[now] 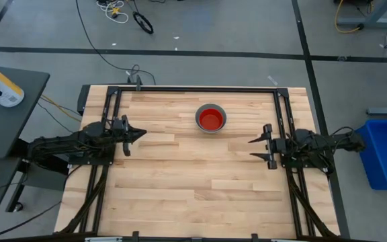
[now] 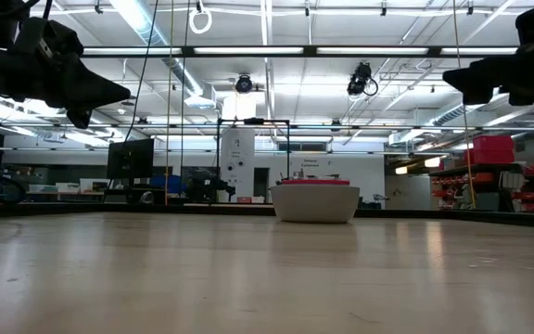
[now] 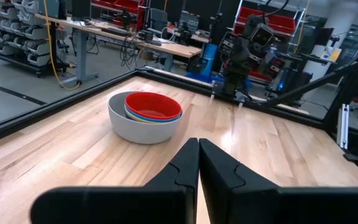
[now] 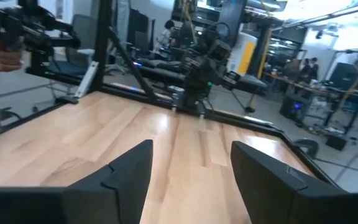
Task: Nest bowls inside each other
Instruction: Return to Home Position
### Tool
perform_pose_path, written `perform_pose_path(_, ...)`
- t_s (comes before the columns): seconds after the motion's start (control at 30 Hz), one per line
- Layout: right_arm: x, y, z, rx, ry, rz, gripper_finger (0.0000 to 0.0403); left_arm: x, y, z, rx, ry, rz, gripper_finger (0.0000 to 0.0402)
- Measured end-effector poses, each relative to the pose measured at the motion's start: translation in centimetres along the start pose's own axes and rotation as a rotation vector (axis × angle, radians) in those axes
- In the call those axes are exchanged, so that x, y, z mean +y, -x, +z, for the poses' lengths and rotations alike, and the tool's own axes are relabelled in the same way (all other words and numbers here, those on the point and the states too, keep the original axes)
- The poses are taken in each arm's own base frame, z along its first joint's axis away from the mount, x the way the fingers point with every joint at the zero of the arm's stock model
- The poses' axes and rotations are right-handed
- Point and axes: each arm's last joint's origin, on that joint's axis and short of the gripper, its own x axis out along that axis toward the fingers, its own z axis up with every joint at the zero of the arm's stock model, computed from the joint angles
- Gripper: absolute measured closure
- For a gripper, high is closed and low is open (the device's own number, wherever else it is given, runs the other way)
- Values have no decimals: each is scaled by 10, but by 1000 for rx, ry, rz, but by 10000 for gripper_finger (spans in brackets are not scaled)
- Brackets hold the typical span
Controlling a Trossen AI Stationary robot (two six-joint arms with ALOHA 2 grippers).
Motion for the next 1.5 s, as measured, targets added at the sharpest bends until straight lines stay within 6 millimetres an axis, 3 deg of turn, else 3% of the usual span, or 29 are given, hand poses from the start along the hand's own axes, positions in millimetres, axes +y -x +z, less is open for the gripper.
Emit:
perform_pose_path(0.6, -9, 0, -3, 28, 11, -95, 209, -3, 0, -1, 22, -37, -103, 386)
perform_pose_path(1.5, -9, 0, -3, 27, 9, -94, 253, -3, 0, 0, 15, -68, -97, 385)
